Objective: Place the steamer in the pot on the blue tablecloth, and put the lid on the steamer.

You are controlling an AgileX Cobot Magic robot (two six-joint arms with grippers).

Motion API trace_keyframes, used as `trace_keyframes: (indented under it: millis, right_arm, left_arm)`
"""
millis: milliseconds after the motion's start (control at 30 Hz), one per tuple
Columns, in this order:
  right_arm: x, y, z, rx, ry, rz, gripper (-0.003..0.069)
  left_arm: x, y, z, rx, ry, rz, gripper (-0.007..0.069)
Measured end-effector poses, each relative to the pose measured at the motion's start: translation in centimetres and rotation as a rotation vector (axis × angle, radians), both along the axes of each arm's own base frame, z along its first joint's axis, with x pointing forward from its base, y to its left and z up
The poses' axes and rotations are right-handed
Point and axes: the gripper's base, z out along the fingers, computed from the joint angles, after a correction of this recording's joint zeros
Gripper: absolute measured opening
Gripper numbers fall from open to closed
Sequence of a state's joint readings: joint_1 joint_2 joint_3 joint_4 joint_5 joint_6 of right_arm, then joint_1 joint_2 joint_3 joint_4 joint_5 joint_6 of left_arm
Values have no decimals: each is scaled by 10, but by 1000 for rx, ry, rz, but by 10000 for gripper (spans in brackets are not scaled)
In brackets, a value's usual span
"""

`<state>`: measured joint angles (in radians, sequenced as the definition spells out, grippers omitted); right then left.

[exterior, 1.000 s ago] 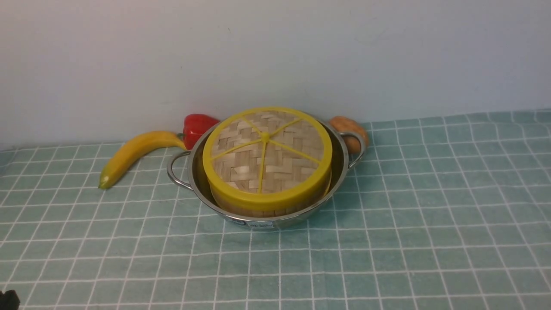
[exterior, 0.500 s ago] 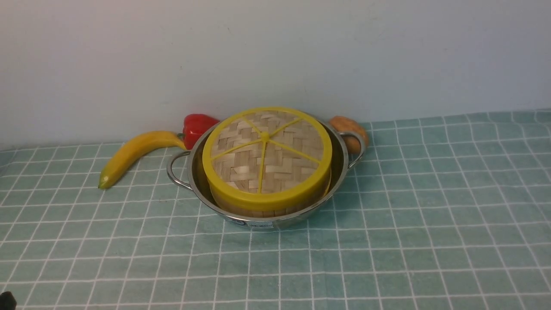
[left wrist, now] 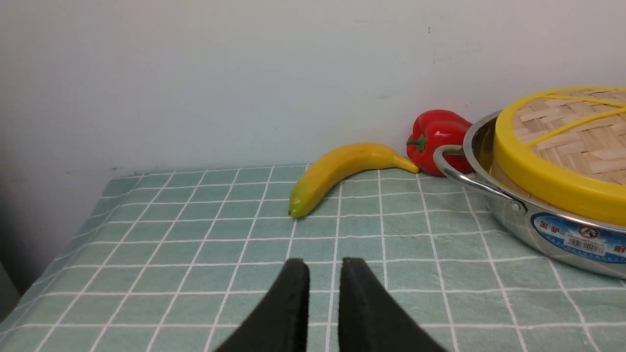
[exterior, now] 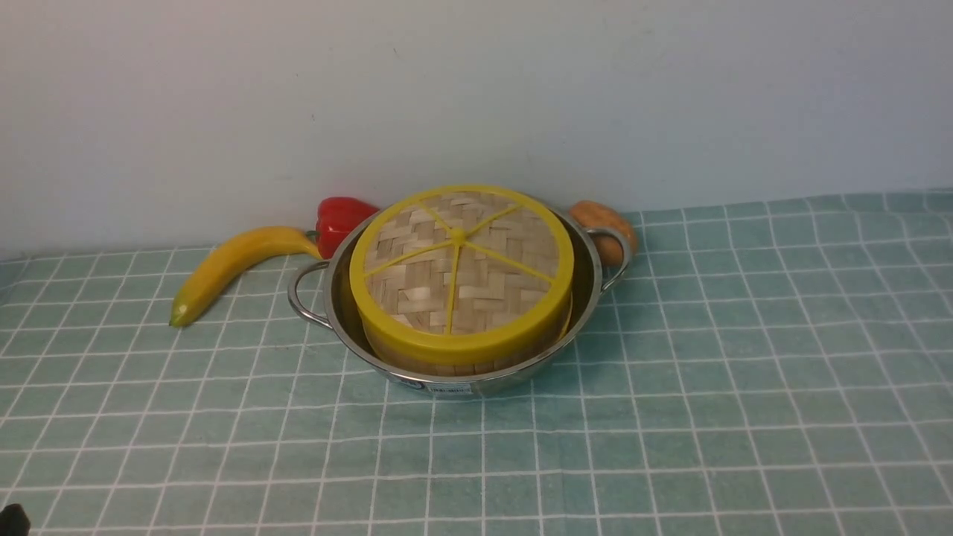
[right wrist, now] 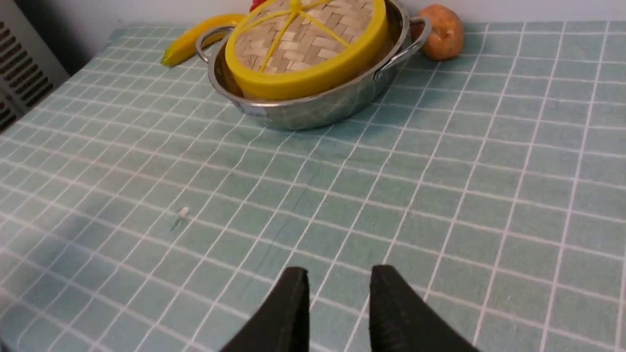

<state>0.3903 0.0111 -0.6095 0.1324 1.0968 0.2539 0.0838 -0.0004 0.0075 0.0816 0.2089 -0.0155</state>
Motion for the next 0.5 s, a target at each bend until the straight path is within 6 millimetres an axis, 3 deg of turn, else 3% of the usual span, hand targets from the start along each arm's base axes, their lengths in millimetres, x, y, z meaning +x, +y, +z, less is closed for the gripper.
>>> trace_keyframes:
  millis: [133,233,333,400,467,500]
  right_arm:
    - [11,1,20,23,-301,-187,218]
    - [25,0,18,-46,-481,-336,229]
    - [41,-1,-3,-109,-517,-426,237]
    - [56,-3,-35,-140,-503,-486,239]
    - [62,-4,-49,-147,-511,-510,239]
    - [67,-6,-65,-152,-514,-529,240]
  left_arm:
    - [0,0,0,1,-1,0,96]
    - [0,0,0,1,-1,0,104]
    - [0,0,0,3,0,0,108]
    - [0,0,0,3,0,0,116]
    - [0,0,0,3,-1,0,118]
    - [0,0,0,3,-1,0,119]
